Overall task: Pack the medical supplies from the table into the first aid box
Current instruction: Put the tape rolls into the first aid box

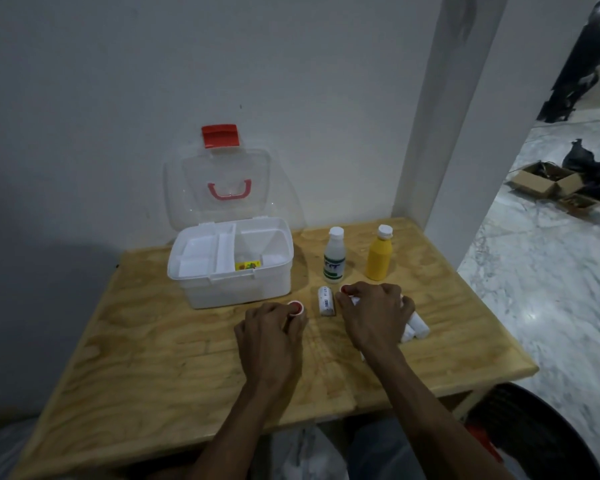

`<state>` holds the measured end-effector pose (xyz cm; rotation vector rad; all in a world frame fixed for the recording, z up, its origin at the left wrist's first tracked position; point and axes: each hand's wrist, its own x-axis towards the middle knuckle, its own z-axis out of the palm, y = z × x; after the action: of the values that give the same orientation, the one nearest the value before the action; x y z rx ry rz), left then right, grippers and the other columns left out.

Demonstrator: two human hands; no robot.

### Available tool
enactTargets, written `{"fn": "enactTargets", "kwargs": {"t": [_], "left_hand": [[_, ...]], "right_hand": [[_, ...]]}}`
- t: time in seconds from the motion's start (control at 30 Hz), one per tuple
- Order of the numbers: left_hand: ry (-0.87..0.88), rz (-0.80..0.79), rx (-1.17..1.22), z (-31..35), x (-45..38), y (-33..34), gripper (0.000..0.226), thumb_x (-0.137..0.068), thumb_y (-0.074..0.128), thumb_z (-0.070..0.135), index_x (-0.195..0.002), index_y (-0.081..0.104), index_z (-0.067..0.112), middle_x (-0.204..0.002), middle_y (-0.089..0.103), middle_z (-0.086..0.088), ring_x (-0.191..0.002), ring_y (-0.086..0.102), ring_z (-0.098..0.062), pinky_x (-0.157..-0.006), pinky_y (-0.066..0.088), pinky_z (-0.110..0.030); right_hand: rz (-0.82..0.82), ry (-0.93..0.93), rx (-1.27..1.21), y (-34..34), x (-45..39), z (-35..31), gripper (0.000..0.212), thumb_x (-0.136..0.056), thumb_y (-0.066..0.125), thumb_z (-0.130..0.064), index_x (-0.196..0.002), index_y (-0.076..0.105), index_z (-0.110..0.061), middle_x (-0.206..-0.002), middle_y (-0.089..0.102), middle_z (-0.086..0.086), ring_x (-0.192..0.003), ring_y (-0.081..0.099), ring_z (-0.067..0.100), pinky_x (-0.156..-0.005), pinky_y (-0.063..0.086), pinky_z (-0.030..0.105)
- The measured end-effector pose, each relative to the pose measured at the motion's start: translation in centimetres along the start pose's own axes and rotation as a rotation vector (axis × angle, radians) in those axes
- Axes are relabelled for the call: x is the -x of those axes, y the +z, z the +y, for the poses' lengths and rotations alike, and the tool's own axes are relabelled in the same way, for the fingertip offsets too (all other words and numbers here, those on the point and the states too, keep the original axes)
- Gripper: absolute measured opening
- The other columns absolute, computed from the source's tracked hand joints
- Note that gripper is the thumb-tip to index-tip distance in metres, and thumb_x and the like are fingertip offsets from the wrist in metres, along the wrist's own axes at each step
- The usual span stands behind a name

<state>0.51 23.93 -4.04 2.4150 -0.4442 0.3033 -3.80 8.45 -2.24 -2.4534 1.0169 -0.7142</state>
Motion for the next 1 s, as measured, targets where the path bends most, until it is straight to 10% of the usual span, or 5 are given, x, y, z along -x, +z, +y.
{"fn": "enactTargets", "kwargs": {"t": [0.4,0.67,1.0], "left_hand": [[0.088,0.145,0.303,-0.9,0.5,-3.4,0.016,-0.085,0.068,0.035,-0.095,0.075,0.026,-0.1,0.071,0.007,-0.099,0.062,-0.017,-0.085,0.052,-0.046],[0.049,0.351,0.318,-3.3,-4.0,-11.3,0.009,-0.082,0.077,0.026,-0.091,0.078,0.023,-0.096,0.073,0.012,-0.096,0.063,-0.011,-0.084,0.049,-0.026],[-0.067,0.264,0.267,-7.7,-11.9,-13.7,0.016,-0.082,0.075,0.036,-0.09,0.078,0.022,-0.098,0.076,0.004,-0.091,0.067,-0.015,-0.085,0.05,-0.03]], "right_hand": [[0.049,-0.15,-0.316,-3.2,0.9,-1.6,0.011,-0.08,0.072,-0.042,-0.087,0.075,-0.034,-0.089,0.072,-0.009,-0.103,0.055,0.016,-0.1,0.034,0.05],[-0.08,-0.383,-0.556,-2.1,-1.0,-9.7,0.018,-0.077,0.07,-0.051,-0.085,0.076,-0.035,-0.09,0.073,-0.018,-0.096,0.063,0.014,-0.092,0.045,0.05],[-0.261,-0.526,-0.552,3.7,-4.7,-19.2,0.02,-0.081,0.072,-0.044,-0.088,0.078,-0.026,-0.098,0.076,-0.011,-0.091,0.067,0.009,-0.089,0.051,0.042]]}}
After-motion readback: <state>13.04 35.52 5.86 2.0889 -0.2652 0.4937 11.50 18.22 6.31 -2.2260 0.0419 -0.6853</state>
